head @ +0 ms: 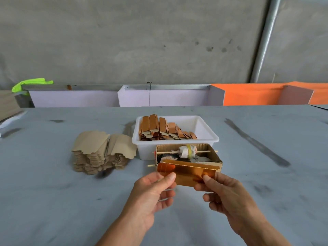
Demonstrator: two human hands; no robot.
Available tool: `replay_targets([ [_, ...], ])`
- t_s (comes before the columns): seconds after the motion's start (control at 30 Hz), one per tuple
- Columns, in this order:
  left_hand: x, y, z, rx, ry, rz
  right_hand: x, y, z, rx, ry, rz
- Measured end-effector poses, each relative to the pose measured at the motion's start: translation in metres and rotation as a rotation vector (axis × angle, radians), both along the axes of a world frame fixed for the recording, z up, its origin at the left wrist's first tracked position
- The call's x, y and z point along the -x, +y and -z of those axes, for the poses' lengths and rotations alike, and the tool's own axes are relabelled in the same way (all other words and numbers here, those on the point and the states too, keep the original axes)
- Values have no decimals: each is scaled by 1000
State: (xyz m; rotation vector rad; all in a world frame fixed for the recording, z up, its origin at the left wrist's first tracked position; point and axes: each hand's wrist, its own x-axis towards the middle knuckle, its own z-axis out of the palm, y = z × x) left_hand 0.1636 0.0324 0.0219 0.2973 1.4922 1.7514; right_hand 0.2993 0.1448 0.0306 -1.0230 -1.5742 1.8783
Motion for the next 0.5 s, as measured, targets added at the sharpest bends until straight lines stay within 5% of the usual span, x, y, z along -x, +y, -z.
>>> replay_targets([
  [0.5, 5, 17, -10, -226, 111, -146, 19, -1, -15, -16, 109, 83],
])
